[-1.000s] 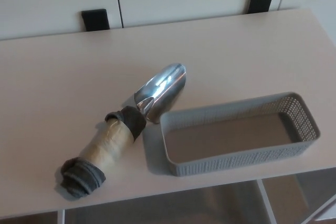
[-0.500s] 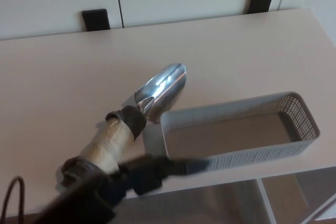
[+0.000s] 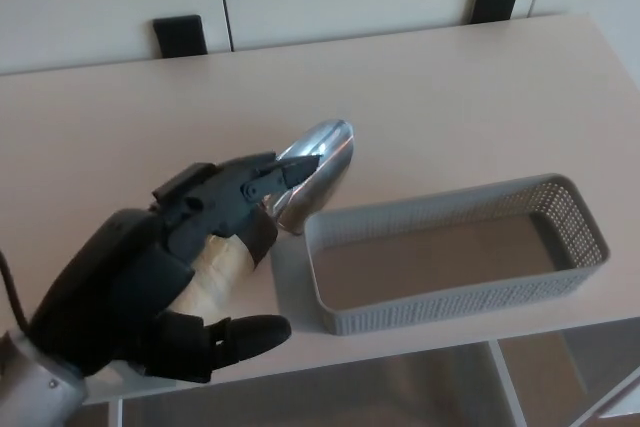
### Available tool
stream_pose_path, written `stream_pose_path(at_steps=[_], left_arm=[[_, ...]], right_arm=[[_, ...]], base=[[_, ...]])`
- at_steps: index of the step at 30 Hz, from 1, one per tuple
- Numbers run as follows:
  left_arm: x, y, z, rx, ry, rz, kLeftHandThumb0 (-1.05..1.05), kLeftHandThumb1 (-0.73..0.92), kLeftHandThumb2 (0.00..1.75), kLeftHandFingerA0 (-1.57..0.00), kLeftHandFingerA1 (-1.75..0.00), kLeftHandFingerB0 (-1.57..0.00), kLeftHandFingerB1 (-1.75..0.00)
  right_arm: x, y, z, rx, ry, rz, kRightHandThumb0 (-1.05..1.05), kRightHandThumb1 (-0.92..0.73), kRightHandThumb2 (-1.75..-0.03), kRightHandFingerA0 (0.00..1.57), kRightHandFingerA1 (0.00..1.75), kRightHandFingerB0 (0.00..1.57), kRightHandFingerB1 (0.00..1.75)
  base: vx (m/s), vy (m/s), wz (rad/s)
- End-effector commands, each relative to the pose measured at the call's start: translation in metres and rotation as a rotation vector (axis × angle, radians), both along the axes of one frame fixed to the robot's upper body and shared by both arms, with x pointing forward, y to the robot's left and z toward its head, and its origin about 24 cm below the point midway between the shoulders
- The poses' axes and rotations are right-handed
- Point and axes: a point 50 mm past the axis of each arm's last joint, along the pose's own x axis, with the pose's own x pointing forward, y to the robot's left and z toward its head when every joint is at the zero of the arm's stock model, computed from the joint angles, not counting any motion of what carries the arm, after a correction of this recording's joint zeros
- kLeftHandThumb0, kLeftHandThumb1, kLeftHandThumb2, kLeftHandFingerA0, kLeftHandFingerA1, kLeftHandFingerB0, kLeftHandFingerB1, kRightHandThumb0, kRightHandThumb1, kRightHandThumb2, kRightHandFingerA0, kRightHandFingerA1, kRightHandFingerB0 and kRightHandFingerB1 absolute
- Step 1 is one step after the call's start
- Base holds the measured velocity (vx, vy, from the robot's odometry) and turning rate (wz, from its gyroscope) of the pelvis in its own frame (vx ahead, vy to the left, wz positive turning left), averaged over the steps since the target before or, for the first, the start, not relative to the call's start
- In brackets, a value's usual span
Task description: The robot walks towards a desk on which a shovel is kept on the left hand side and a container is kept on the right hand side. The robot picks up the shovel using its left hand and places it in the container.
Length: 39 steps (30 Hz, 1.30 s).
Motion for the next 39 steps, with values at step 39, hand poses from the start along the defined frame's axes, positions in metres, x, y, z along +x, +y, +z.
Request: stream_pose_path(at_steps=[39], left_arm=[[0.038, 0.014, -0.083, 0.583, -0.061, 0.570, -0.65, 0.40, 0.71, 0.00, -0.04, 0.00, -0.07]], right_arm=[[0.004, -0.002, 0.003, -0.070, 0.038, 0.078, -0.26, -0.57, -0.55, 0.81, 0.56, 0.49, 0.49]], base=[[0.00, 0.000, 0.00]])
